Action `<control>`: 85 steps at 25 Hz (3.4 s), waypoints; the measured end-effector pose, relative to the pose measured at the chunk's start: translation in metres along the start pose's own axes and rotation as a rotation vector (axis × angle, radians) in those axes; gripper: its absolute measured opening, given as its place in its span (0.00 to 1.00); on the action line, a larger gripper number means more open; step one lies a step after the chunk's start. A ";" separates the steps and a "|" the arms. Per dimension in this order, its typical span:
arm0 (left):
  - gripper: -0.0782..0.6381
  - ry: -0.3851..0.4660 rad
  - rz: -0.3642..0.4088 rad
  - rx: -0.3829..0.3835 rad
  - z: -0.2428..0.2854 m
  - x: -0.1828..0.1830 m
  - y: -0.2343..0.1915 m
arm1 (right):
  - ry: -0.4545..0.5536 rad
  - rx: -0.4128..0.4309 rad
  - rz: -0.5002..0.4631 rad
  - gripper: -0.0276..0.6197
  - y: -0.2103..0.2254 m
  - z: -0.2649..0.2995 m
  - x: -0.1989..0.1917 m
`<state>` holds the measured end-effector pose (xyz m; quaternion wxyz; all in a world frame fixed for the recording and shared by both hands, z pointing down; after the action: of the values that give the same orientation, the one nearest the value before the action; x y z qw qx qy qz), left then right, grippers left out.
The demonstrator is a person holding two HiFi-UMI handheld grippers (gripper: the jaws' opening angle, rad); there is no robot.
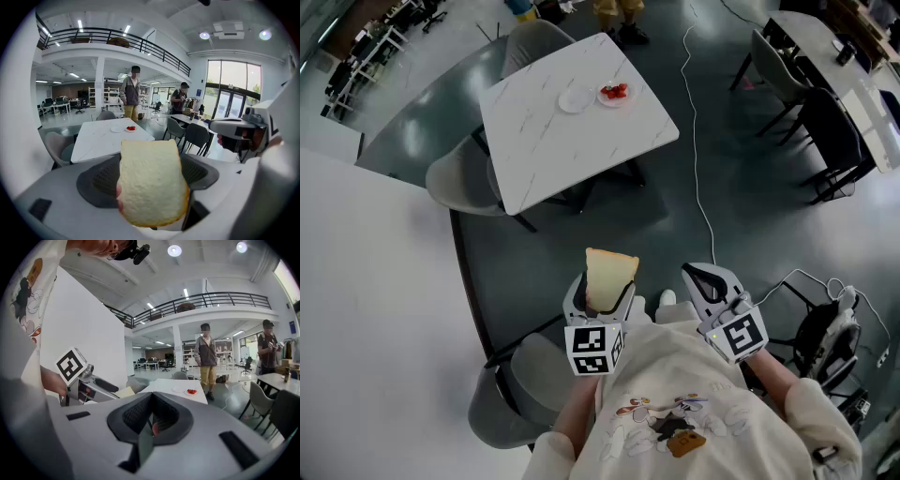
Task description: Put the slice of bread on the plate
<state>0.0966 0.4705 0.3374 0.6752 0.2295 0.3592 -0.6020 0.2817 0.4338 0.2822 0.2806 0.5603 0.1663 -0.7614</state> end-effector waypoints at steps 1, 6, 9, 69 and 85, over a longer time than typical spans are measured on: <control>0.70 0.002 -0.006 -0.005 -0.002 -0.002 0.004 | -0.004 -0.015 0.003 0.05 0.001 -0.003 -0.003; 0.70 0.009 -0.016 -0.015 -0.021 -0.006 0.018 | -0.009 -0.066 0.063 0.05 -0.004 -0.014 -0.009; 0.70 0.012 -0.013 -0.001 -0.033 -0.008 0.014 | -0.011 -0.076 0.076 0.05 -0.017 -0.009 -0.008; 0.70 -0.034 -0.091 -0.138 0.186 0.172 -0.257 | -0.079 -0.132 0.050 0.05 0.094 0.323 0.108; 0.70 -0.138 -0.126 -0.101 0.297 0.232 -0.291 | -0.076 -0.068 0.085 0.05 0.202 0.422 0.120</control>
<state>-0.1221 0.0499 0.3854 0.6698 0.1299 0.3556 -0.6388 0.0590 0.0058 0.3145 0.3377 0.5276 0.1576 -0.7634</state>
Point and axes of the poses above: the fingertips, and each gripper's own axes: z forward along the fingers, y to its right, x out of its top, the point moved 4 cm from there along -z, backward along the fingers, and after that the axes turned 5 degrees about -y, right-handed, at the moved point
